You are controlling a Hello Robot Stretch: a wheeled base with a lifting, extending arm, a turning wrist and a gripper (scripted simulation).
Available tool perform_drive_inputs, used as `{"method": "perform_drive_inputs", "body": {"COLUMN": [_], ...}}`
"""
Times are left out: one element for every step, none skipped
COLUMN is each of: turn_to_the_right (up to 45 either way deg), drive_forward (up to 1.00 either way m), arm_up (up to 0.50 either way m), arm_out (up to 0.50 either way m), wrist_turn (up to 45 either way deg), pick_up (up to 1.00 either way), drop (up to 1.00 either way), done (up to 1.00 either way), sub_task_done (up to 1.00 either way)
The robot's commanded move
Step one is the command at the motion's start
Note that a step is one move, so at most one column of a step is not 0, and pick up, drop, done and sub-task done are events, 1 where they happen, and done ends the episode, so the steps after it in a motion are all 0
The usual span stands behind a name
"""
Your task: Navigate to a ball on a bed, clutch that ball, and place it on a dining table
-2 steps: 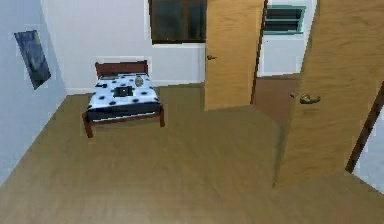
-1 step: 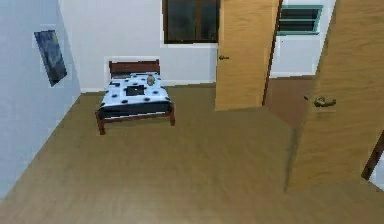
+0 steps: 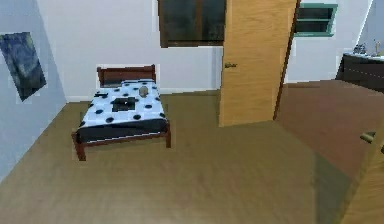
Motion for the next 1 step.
{"method": "perform_drive_inputs", "body": {"turn_to_the_right": [9.0], "drive_forward": [0.00], "arm_up": [0.00], "arm_out": [0.00], "wrist_turn": [0.0], "pick_up": [0.00], "drop": [0.00], "done": [0.00], "sub_task_done": [0.00]}}
